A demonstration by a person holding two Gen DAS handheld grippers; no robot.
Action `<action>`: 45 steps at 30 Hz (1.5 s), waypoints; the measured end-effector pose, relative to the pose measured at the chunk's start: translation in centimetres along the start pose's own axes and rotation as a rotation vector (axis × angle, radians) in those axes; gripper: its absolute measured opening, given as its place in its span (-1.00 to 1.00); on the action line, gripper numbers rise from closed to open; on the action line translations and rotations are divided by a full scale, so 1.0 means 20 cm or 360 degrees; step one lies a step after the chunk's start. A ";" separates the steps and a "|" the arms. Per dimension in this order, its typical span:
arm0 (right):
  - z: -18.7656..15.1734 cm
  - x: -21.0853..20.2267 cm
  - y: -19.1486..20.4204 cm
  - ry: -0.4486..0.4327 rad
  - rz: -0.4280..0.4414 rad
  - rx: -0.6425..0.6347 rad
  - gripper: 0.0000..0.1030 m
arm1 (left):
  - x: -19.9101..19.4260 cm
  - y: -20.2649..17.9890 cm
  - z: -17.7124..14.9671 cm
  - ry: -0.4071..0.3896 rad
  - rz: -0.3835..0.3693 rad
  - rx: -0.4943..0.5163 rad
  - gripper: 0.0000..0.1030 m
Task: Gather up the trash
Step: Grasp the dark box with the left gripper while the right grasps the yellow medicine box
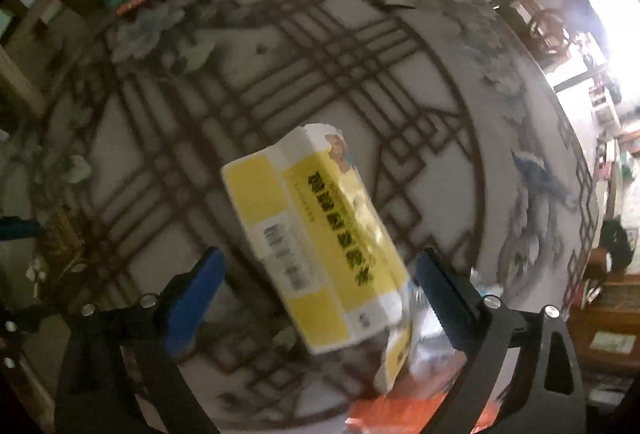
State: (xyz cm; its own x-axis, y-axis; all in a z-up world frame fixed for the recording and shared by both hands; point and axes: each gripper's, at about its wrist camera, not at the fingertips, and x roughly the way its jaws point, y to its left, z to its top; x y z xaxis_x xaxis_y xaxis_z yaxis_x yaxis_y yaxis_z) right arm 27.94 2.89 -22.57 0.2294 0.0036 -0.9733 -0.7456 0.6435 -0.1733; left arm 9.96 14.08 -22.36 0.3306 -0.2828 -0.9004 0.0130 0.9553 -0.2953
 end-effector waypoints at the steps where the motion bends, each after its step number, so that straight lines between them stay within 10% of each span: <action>1: 0.01 0.03 -0.01 0.0019 0.0025 0.0018 0.79 | 0.00 0.02 -0.01 0.0008 0.0004 -0.0018 0.26; 8: -0.06 0.05 -0.10 -0.0018 0.0134 0.0238 0.23 | 0.03 0.07 -0.04 0.0008 0.0050 -0.0075 0.27; 19: -0.51 -0.04 0.02 -0.0021 0.0212 0.0540 0.25 | 0.10 -0.10 -0.04 0.0011 0.0095 0.0132 0.26; 21: -0.56 -0.05 0.03 -0.0037 0.0211 0.0590 0.35 | 0.11 -0.13 -0.04 0.0011 0.0107 0.0195 -0.03; 45: -0.83 -0.38 0.09 -0.0411 0.0213 0.1014 0.20 | -0.18 -0.16 0.00 -0.0238 0.0026 0.0185 -0.08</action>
State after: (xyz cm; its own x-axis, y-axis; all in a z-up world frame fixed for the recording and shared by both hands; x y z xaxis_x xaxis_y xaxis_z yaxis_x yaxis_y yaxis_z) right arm 14.47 -8.78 -17.95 0.3617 0.2450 -0.8996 -0.2839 0.9480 0.1440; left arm 8.74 12.00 -18.05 0.4682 -0.2593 -0.8447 0.1125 0.9657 -0.2341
